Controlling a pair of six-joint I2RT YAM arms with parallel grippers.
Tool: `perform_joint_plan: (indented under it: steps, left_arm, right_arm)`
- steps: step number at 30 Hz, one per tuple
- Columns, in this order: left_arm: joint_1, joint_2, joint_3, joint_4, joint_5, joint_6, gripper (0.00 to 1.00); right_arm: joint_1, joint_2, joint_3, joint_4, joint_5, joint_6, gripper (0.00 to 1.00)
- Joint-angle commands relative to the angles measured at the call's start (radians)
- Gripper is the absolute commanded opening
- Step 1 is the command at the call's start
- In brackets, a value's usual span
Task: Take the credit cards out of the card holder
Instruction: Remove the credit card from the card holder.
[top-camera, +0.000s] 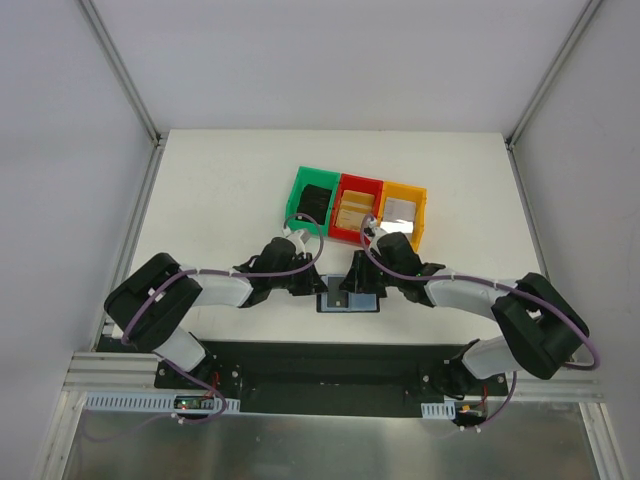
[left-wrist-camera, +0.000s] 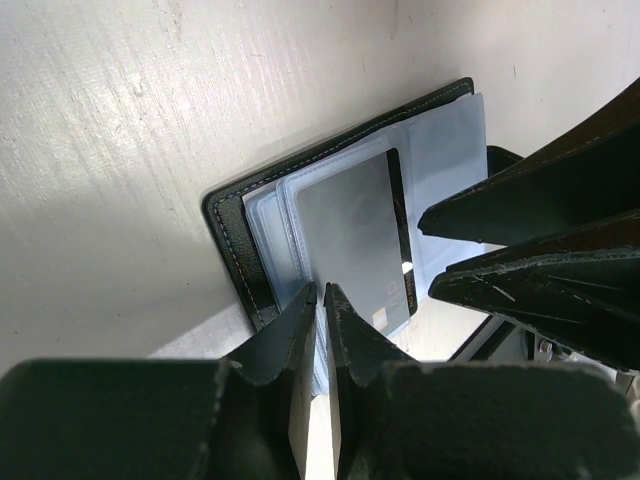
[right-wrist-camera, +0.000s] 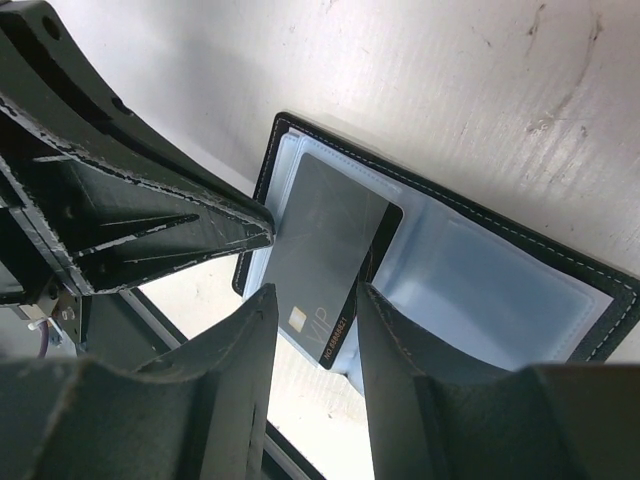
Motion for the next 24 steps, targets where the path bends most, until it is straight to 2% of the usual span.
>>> perform_joint_plan:
  steps: [1,24]
  left_arm:
    - [-0.013,0.027,0.005,-0.035,-0.017,0.005,0.07]
    - [-0.017,0.044,-0.006,-0.038,-0.039,0.001,0.00]
  right_arm:
    - [-0.005,-0.016,0.004,0.018,-0.011,0.015,0.40]
    - [-0.070,0.045,-0.119,0.311,-0.140,0.164,0.40]
